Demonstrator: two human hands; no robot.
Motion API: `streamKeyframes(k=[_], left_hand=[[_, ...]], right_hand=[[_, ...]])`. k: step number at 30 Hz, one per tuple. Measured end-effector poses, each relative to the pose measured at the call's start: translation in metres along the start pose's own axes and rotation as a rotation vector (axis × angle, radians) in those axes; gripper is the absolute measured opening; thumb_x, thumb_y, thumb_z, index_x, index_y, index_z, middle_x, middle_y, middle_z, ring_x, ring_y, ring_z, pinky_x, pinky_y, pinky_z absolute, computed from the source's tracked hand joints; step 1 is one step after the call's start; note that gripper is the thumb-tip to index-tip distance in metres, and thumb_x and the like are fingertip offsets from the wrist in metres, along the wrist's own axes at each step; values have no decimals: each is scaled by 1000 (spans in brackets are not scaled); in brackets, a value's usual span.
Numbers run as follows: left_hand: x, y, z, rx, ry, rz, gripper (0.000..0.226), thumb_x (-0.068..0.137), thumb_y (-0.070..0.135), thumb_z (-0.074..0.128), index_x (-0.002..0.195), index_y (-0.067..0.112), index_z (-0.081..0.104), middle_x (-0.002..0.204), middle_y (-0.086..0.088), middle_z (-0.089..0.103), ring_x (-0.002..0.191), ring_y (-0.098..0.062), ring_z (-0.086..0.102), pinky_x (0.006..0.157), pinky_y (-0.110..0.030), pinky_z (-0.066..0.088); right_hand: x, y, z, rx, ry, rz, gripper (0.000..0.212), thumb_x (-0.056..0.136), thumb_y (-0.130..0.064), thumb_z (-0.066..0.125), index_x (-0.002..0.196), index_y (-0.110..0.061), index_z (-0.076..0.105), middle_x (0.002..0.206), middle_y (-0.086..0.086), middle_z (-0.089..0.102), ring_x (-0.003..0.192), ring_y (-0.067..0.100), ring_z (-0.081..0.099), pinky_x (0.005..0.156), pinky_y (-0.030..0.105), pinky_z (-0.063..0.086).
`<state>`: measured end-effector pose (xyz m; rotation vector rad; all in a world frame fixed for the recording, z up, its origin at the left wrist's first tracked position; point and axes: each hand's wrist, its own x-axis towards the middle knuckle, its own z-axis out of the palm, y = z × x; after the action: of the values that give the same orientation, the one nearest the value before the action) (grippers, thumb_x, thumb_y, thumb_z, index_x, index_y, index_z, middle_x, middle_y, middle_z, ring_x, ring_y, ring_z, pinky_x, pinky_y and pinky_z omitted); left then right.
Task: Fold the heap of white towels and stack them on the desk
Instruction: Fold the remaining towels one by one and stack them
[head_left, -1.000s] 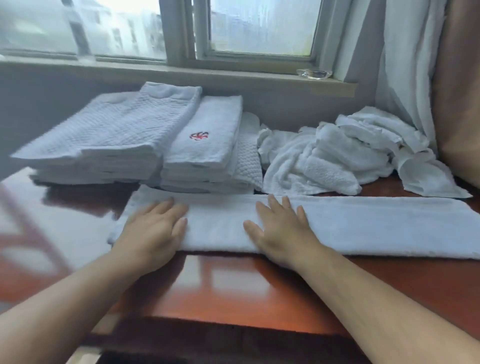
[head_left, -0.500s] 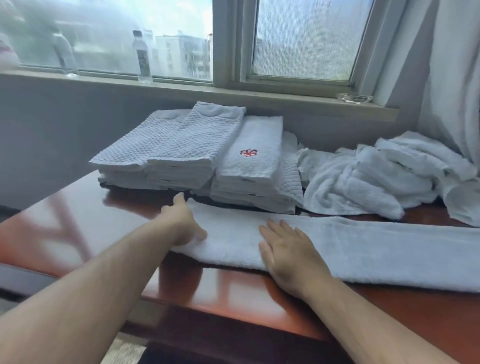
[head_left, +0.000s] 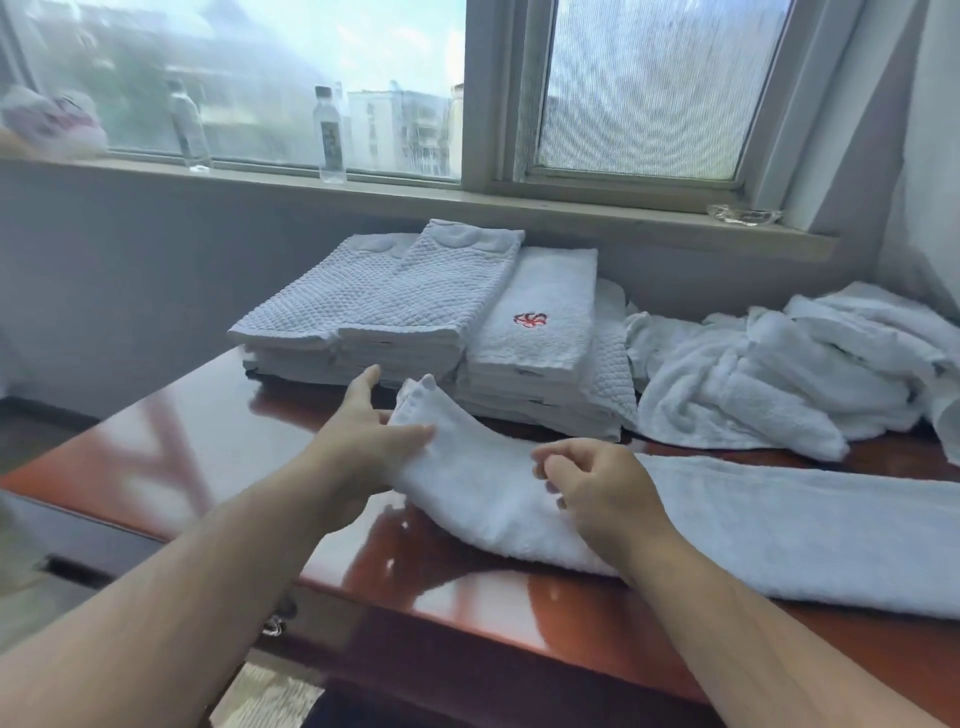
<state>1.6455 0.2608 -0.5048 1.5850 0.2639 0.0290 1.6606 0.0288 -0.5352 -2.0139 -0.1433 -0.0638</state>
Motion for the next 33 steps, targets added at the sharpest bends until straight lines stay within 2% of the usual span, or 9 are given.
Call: streamKeyframes(k=[3,8,13,17,19,21,25,28,33], left_hand=[[-18,10,19,-54,-201,95,116,69,18,76,158,43,5,119,-9,71,101,-28,73,70,-38,58],[-28,13,48,132,-434,167,118,70,22,74,157,48,-2,130,13,65,105,-14,69,92,-38,52],[-25,7,56,-25,-463,122,100,65,4,55,151,45,24,124,4,70,95,-17,67,86,-35,53],[-15,0,56,-67,-234,235,75,68,1,50,139,25,51,114,-2,71,80,-12,67,70,-27,53],[-12,-3,59,3,-138,303,62,73,10,50,130,31,58,113,2,69,79,-4,64,70,-25,52],[-12,-9,69,135,-158,354,54,72,23,52,122,44,59,118,11,65,91,5,60,84,-24,48],[-12,-12,106,431,-231,477,56,84,40,47,140,40,52,133,29,50,135,3,35,115,-27,28],[-11,-6,141,534,-280,550,52,94,39,46,146,40,46,130,37,43,136,4,27,114,-23,22],[-16,9,215,604,-397,661,49,101,34,48,149,40,42,139,25,42,138,1,25,114,-26,24]], right_hand=[[4,-23,1,527,-201,330,50,103,-45,46,105,-1,71,92,15,76,75,24,70,65,32,55],[8,-30,-13,737,-307,362,83,98,-69,32,117,4,69,113,26,71,95,36,70,89,48,57],[9,-23,-16,652,-149,370,45,100,-39,58,117,2,66,106,24,74,93,40,73,81,51,61],[15,-17,-16,534,-43,372,20,97,-13,57,96,0,73,95,20,76,80,33,75,65,44,62],[16,-15,-21,507,9,388,22,95,-14,57,101,0,73,97,16,76,84,37,73,77,60,60],[17,-11,-31,501,60,392,32,94,-15,55,112,8,68,94,15,71,80,38,64,87,74,47],[16,7,-83,554,155,355,21,95,-10,55,98,1,72,93,15,77,80,29,75,74,47,63],[12,22,-146,500,246,316,17,94,-9,58,94,-2,73,88,12,77,77,25,76,63,36,62],[0,51,-269,384,392,273,15,98,-14,61,100,-4,73,92,12,77,79,23,75,64,33,60]])
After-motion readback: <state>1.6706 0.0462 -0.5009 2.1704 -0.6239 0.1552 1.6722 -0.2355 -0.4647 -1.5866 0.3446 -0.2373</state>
